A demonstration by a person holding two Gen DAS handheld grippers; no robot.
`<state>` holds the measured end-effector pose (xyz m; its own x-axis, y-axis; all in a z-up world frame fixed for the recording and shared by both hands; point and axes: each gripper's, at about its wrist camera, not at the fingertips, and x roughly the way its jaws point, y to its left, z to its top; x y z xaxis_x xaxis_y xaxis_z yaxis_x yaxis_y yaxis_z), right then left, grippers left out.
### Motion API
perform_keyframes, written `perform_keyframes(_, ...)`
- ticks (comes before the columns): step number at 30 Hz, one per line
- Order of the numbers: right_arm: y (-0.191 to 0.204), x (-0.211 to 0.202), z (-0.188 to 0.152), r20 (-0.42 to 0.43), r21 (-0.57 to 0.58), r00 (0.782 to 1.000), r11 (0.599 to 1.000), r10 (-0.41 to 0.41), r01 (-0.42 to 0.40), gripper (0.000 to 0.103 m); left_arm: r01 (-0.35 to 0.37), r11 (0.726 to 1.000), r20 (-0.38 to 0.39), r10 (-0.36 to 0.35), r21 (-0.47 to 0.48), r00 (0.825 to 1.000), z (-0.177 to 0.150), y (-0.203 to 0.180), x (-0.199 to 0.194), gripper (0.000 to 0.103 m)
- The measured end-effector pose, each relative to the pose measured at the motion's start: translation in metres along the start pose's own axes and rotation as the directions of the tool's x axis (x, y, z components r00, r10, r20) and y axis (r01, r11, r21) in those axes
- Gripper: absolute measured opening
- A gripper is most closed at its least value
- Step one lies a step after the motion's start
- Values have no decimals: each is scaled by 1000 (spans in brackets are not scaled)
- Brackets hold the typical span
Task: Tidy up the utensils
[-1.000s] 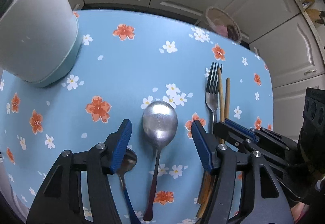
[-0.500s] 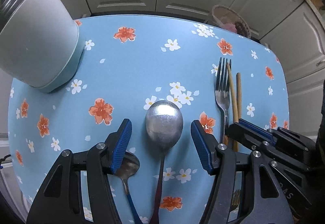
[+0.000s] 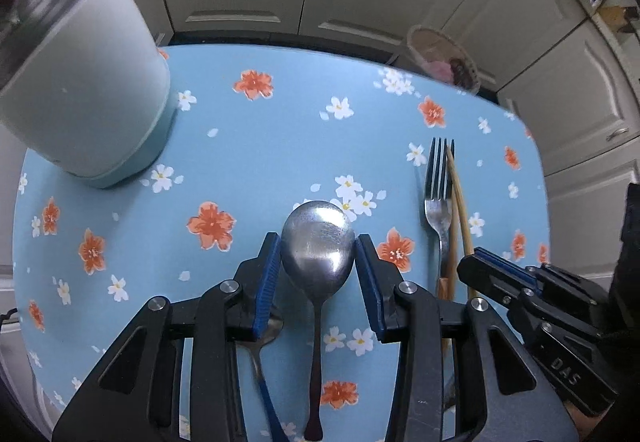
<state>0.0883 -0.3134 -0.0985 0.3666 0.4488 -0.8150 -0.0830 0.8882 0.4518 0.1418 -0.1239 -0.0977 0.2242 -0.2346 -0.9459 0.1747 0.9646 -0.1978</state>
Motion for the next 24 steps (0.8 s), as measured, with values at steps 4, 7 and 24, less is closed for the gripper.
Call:
perform_keyframes(4,3,-12,-1,23,13,999,1000,27,-27,8,59,998,20,-59,-7,998,-4,9,-21,37)
perform_keyframes(7,11,-23,-1,46,3,998,999,42,-42,8,90,996,48,-89,-8,995,-8,13,-39,37)
perform_keyframes(24,56,-35,3,79,-45,997,999,20,-16,6,157,987,127,-153,-19,980,-23,37,-85,37)
